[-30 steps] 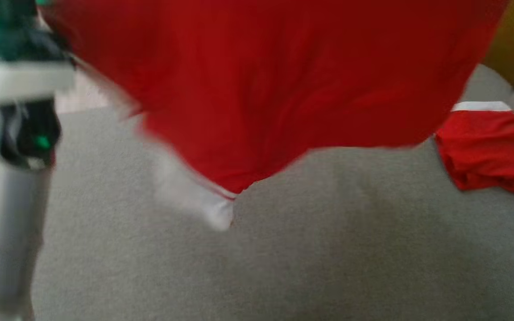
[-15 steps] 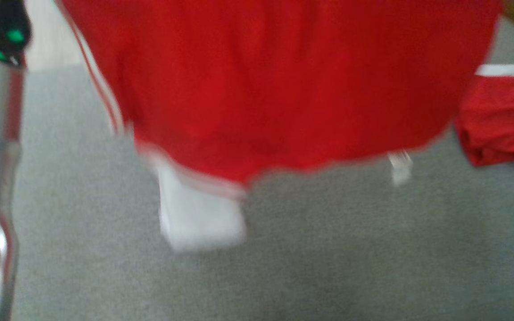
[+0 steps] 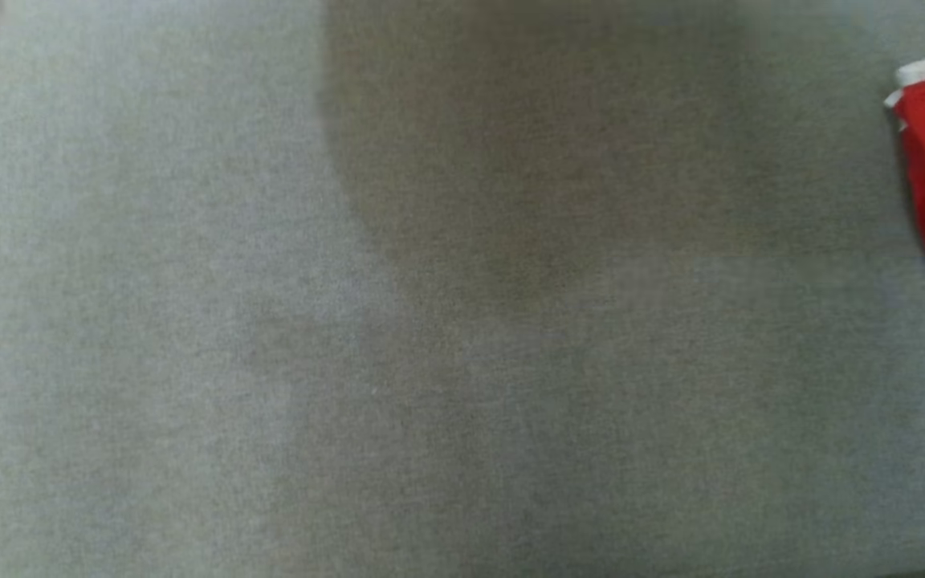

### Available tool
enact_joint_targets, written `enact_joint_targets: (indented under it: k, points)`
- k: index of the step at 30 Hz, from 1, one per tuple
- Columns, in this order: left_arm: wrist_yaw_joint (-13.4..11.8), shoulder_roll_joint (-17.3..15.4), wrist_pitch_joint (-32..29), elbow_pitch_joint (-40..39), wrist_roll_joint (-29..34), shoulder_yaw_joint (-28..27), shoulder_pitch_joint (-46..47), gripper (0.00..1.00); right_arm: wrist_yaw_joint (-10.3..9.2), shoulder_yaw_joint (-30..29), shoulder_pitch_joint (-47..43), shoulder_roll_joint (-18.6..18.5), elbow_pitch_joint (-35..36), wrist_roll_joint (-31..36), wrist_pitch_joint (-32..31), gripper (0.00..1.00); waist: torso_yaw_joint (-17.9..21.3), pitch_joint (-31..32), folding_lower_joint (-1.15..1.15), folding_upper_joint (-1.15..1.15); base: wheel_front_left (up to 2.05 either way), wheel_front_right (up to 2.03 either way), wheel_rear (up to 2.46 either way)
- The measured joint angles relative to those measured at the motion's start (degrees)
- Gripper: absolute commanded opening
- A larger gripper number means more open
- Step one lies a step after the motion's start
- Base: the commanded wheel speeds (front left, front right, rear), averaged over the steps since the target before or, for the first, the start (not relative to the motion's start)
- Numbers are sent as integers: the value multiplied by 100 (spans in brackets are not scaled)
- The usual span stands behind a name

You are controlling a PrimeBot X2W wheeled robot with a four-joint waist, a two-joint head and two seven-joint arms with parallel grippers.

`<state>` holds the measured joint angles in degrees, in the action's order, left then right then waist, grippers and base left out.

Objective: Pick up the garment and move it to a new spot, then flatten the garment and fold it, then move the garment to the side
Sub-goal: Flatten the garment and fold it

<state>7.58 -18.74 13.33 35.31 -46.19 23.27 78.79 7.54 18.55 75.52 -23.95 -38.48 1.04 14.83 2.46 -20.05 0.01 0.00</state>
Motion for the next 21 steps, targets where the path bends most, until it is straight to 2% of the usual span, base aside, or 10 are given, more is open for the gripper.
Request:
enact_joint_targets:
  k: [3,7,10,15,21]
  points:
    - [0,-243,75,-158,-268,337,-901,0,0,60,-621,51,-57,64,0,0,-33,-190,1,0,0,0,0]
    - [0,-280,105,-380,-472,328,-1840,0,0,114,-1332,116,-48,63,-1,0,-51,-147,0,0,0,0,0]
    - [0,-307,115,-964,-504,170,-2833,0,0,53,-2118,119,84,-19,-2,0,-35,-15,-2,0,0,0,0]
    - [0,-302,121,-1817,-498,-1,-4749,0,0,-81,-3516,60,497,-276,-3,0,4,334,-3,1,0,0,0]
    - [-10,-298,120,-2383,-94,-121,-6763,0,0,-344,-4940,-56,1125,-456,-3,0,58,854,-3,1,0,0,0]
